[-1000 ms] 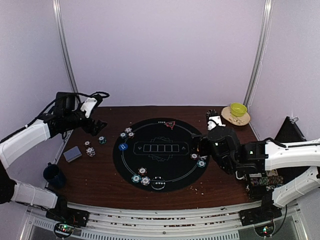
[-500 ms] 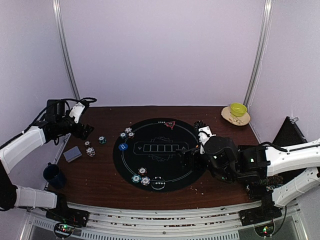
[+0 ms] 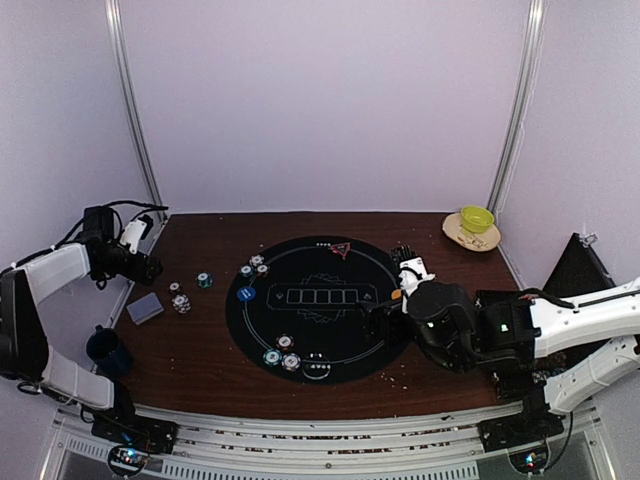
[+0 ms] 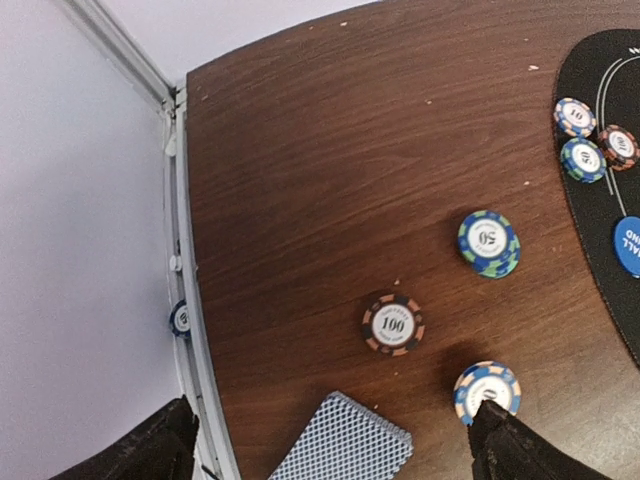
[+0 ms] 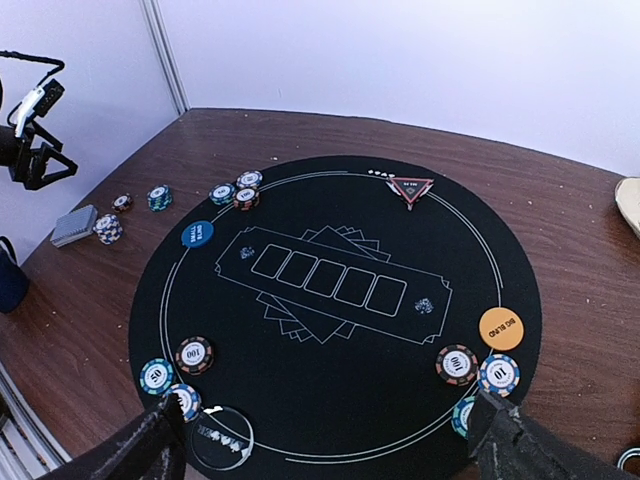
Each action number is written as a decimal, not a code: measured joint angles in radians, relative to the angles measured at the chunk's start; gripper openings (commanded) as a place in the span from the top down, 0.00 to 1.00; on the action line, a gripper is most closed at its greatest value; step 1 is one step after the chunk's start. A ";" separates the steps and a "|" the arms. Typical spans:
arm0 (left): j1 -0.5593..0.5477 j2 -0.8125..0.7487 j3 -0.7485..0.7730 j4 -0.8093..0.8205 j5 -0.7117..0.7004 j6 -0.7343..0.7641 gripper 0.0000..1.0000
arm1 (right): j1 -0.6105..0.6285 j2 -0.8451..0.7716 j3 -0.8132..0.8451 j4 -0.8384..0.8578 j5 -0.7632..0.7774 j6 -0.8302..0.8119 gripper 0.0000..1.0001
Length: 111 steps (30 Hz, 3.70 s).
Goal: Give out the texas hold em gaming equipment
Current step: Pick up the face-down deck piles from the corner of the board.
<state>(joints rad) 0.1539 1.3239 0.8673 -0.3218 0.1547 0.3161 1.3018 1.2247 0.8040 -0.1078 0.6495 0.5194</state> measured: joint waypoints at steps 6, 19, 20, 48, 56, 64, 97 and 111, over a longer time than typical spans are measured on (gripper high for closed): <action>0.119 -0.006 0.032 -0.047 0.129 0.121 0.02 | 0.001 -0.053 -0.022 -0.002 0.010 0.001 0.00; 0.138 0.074 0.159 -0.169 0.147 0.411 0.02 | 0.001 -0.035 -0.024 -0.018 0.029 0.009 0.00; 0.143 0.073 0.158 -0.178 0.149 0.425 0.02 | 0.001 -0.033 -0.026 -0.017 0.030 0.009 0.00; 0.170 0.136 0.183 -0.506 0.179 0.910 0.02 | 0.001 -0.078 -0.066 0.016 0.020 -0.001 0.00; 0.172 0.307 0.298 -0.581 0.164 0.961 0.02 | 0.002 -0.074 -0.070 0.023 0.018 -0.014 0.00; 0.173 0.398 0.333 -0.591 0.110 0.954 0.02 | 0.002 -0.071 -0.070 0.031 0.018 -0.019 0.00; 0.173 0.555 0.365 -0.584 0.029 0.901 0.02 | 0.002 -0.059 -0.072 0.052 0.006 -0.023 0.00; 0.162 0.582 0.373 -0.567 0.023 0.856 0.02 | 0.002 -0.059 -0.076 0.052 0.006 -0.025 0.00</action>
<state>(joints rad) 0.3157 1.9057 1.2400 -0.8886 0.1772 1.1721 1.3033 1.1656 0.7280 -0.0555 0.6552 0.4942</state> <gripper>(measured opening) 0.978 0.999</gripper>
